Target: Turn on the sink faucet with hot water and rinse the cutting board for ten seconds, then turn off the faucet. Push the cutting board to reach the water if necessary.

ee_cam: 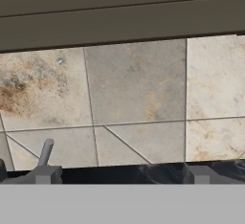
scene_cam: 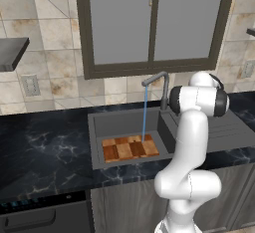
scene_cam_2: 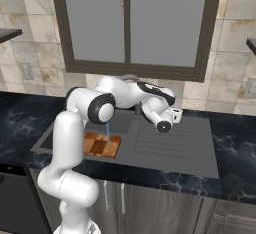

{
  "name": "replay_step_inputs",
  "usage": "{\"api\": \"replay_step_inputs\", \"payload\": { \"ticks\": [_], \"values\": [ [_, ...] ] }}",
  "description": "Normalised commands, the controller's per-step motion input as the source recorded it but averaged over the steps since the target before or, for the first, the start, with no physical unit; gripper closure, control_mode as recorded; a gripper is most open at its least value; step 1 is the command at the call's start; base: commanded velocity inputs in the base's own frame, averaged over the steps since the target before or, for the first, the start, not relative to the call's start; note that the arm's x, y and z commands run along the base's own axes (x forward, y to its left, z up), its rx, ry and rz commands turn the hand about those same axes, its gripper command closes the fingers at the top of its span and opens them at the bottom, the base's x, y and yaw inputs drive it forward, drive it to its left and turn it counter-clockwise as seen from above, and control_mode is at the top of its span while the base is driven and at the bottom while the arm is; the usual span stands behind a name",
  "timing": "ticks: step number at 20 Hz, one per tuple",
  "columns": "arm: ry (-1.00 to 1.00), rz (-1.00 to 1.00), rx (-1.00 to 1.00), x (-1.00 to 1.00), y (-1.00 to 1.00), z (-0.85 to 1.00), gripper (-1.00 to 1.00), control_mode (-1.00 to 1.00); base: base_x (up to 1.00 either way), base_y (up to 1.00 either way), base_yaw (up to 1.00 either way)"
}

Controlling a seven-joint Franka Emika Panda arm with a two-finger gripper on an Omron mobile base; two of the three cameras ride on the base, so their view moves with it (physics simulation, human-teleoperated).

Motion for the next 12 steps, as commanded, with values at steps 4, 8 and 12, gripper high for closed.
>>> {"api": "replay_step_inputs", "payload": {
  "ticks": [4,8,12],
  "values": [
    [0.0,0.0,0.0,0.0,0.0,0.0,-1.0,-1.0,0.0,0.0,0.0],
    [0.0,0.0,0.0,0.0,0.0,0.0,-1.0,-1.0,0.0,0.0,0.0],
    [0.0,0.0,0.0,0.0,0.0,0.0,-1.0,-1.0,0.0,0.0,0.0]
  ]
}}
